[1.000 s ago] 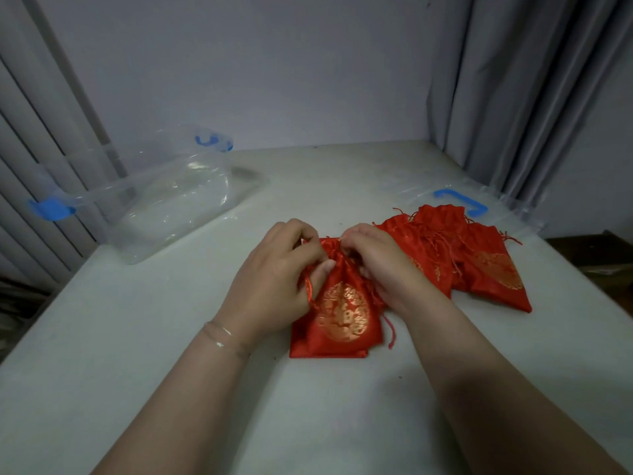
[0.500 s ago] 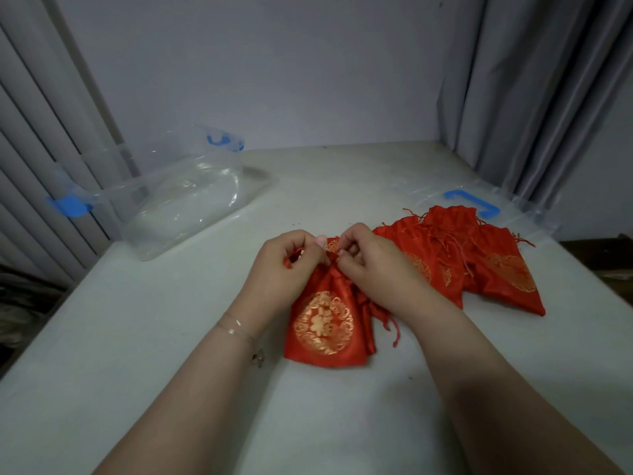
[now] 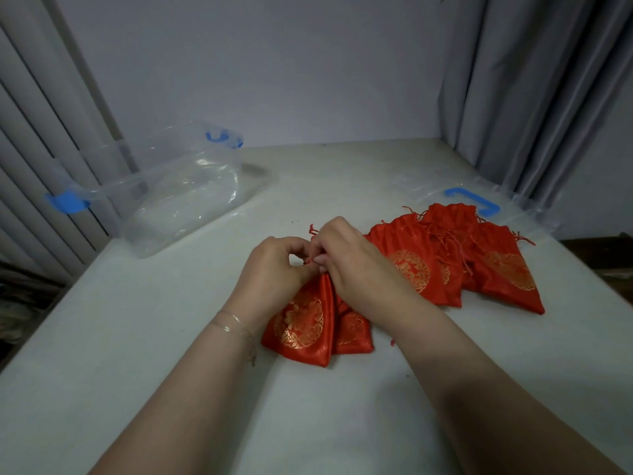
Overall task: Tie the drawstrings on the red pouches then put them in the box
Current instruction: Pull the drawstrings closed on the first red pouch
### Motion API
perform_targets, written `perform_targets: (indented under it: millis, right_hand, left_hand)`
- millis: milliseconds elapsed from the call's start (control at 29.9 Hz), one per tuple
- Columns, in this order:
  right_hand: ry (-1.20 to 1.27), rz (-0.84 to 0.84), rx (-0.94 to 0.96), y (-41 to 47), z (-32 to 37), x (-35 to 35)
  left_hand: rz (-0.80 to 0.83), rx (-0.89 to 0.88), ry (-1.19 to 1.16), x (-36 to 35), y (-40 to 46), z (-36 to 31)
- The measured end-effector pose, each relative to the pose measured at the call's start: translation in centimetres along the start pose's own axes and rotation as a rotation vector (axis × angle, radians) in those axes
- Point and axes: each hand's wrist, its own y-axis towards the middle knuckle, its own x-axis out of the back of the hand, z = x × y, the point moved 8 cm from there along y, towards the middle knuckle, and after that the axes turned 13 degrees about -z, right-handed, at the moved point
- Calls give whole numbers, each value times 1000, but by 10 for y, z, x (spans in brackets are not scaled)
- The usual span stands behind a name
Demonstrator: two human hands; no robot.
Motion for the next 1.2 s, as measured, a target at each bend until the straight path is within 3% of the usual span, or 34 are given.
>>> perform_targets:
  millis: [234, 401, 602, 702, 903, 1070, 1204]
  right_hand:
    - [358, 72, -236, -1, -12, -3]
    - [160, 148, -254, -6, -29, -4]
    - [-7, -27, -212, 1, -30, 17]
    - [17, -3, -203, -2, -20, 17]
    - [-44, 74, -250, -8, -20, 15]
    - [164, -103, -377, -4, -34, 27]
    - [408, 151, -443, -9, -29, 1]
  left_hand:
    - [70, 140, -180, -3, -4, 5]
    - [79, 241, -421, -1, -6, 7]
    - [-53, 334, -514, 6, -3, 15]
    - [-99, 364, -524, 10, 0, 21]
    - [-72, 294, -439, 11, 1, 19]
    - [-20, 223, -371, 8, -2, 11]
    - [37, 141, -423, 5, -5, -1]
